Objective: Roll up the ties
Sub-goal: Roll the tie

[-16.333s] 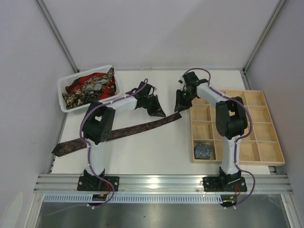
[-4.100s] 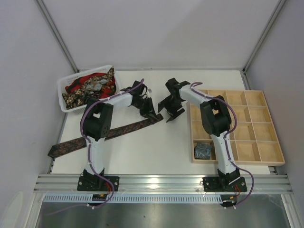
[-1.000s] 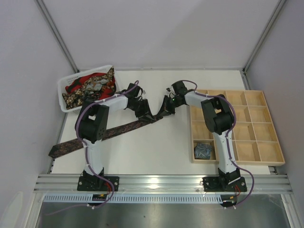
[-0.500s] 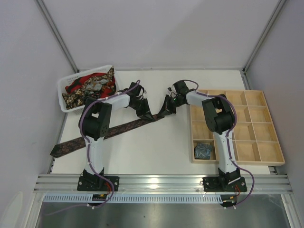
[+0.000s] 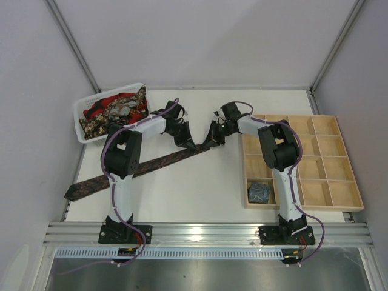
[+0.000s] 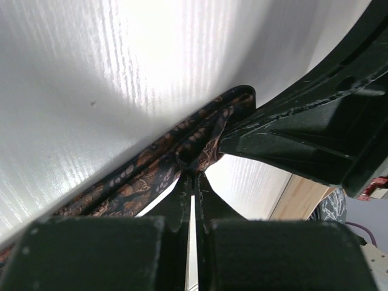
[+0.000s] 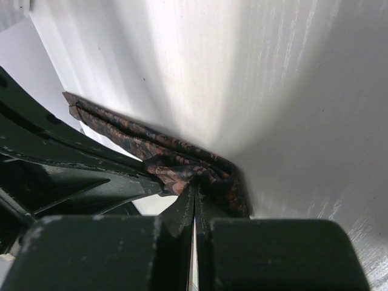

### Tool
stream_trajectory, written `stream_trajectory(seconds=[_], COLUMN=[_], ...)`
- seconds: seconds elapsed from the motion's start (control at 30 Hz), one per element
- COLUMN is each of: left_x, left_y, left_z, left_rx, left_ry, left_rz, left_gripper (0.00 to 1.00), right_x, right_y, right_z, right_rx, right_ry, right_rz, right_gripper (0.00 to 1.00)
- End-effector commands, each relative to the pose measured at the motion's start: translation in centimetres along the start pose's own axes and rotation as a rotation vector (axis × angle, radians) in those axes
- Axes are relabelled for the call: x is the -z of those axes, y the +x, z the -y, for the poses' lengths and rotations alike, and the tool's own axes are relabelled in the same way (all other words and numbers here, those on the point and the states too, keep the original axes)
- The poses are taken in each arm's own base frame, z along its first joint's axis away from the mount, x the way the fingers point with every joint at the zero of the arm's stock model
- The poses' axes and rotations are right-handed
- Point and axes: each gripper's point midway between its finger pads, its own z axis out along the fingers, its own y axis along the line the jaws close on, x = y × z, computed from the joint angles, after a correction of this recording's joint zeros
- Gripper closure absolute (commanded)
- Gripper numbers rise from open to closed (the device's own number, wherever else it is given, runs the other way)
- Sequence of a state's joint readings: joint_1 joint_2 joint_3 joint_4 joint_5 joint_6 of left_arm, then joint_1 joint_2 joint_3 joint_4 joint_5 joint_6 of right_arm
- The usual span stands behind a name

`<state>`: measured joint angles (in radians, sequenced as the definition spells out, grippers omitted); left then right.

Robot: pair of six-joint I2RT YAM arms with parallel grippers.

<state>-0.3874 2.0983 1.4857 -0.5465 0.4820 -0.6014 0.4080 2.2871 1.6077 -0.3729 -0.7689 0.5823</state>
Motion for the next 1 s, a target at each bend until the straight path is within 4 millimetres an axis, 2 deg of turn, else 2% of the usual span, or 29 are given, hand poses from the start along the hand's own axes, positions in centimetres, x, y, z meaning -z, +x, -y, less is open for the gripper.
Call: stream_trajectory(seconds=[0.0, 0.5, 0.6, 0.67, 0.77, 0.87, 0.97], left_x=[1.8, -0.4, -0.5, -0.4, 0.3, 1.2, 2.4], left_y=[-2.1, -1.2, -1.2, -1.2, -1.3, -1.7, -2.5], left_z=[2.2, -1.3, -1.6, -1.6, -1.1, -0.3, 1.5], left_rx=[-0.035, -0.012, -0.012, -0.013, -0.022, -0.033, -0.049], left_ry=[0.042, -0.030, -0.038, -0.037, -0.027, -0.009, 0.040], left_rz=[0.068, 0.023, 0.020, 0.021, 0.040, 0.063, 0.096], left_gripper=[0.99, 0.95, 0.88, 0.80, 0.75, 0.74, 0.74], right_x=[0.7, -0.1, -0.4, -0.5, -0.7, -0.7, -0.7], right_y=[-1.0, -1.0, -1.2, -1.2, -1.3, -1.3, -1.1], right_z=[-1.4, 0.1, 0.5, 0.7, 1.0, 1.3, 1.3], right_rx=[0.043, 0.016, 0.010, 0.001, -0.001, -0.005, -0.003], right_ry=[-0.023, -0.006, -0.001, 0.001, 0.006, 0.010, 0.012], right_rz=[0.020, 0.006, 0.006, 0.004, 0.005, 0.004, 0.001], right_gripper=[1.00, 1.00, 1.00, 1.00, 1.00, 1.00, 1.00])
